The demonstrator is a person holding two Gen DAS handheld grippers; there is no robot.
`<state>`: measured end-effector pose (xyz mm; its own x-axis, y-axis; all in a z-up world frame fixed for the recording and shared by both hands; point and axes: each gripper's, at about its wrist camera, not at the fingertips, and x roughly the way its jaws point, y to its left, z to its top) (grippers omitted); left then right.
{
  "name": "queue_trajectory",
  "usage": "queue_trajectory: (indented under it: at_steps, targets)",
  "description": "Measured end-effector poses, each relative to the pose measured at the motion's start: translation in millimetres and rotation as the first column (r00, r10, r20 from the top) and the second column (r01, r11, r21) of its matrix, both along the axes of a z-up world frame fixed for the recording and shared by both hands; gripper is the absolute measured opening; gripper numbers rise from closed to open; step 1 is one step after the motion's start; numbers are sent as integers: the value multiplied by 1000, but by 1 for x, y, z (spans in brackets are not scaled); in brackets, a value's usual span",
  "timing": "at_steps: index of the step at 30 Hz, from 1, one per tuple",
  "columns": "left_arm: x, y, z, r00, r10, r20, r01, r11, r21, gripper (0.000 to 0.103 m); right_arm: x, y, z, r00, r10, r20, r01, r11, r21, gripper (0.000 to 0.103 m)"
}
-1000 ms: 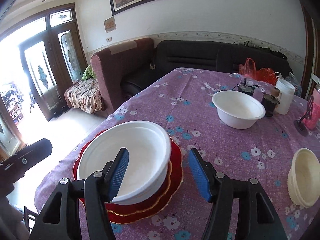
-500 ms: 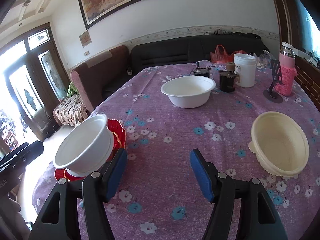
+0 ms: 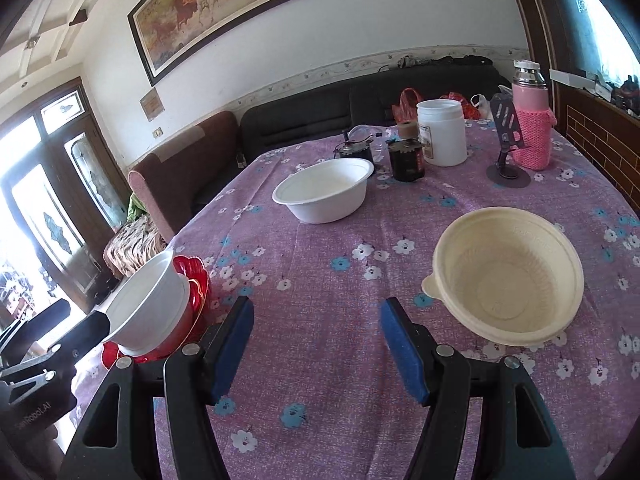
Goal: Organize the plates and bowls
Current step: 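Move the right tool toward the beige plastic bowl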
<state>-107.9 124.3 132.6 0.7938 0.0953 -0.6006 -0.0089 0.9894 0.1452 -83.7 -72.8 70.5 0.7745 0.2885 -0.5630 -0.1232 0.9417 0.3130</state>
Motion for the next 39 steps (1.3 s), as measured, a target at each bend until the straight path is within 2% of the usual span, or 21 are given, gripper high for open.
queue_trajectory:
  at_steps: [8, 16, 21, 26, 30, 34, 39]
  targets:
    - [-6, -25, -7, 998, -52, -19, 52, 998, 26, 79, -10, -61, 10, 993, -117, 21, 116, 993, 17, 71]
    - [-8, -33, -14, 993, -104, -52, 105, 994, 18, 79, -23, -128, 16, 964, -264, 31, 263, 965, 13, 72]
    - [-6, -28, -17, 991, -107, -81, 105, 994, -28, 79, -35, -171, 19, 934, -356, 37, 356, 934, 4, 74]
    - [-5, -31, -16, 991, -114, -77, 108, 991, -75, 80, -40, -205, 23, 902, -430, 38, 430, 903, 13, 74]
    - [-5, -43, -17, 987, -147, -72, 142, 987, -78, 80, -27, -217, 21, 888, -460, 10, 459, 887, 48, 77]
    - [-4, -58, -21, 976, -197, -92, 189, 978, -83, 80, -4, -213, 14, 889, -457, -40, 458, 884, 97, 77]
    - [2, -66, -33, 961, -226, -159, 205, 969, -138, 80, 33, -194, 3, 914, -399, -70, 405, 901, 154, 77]
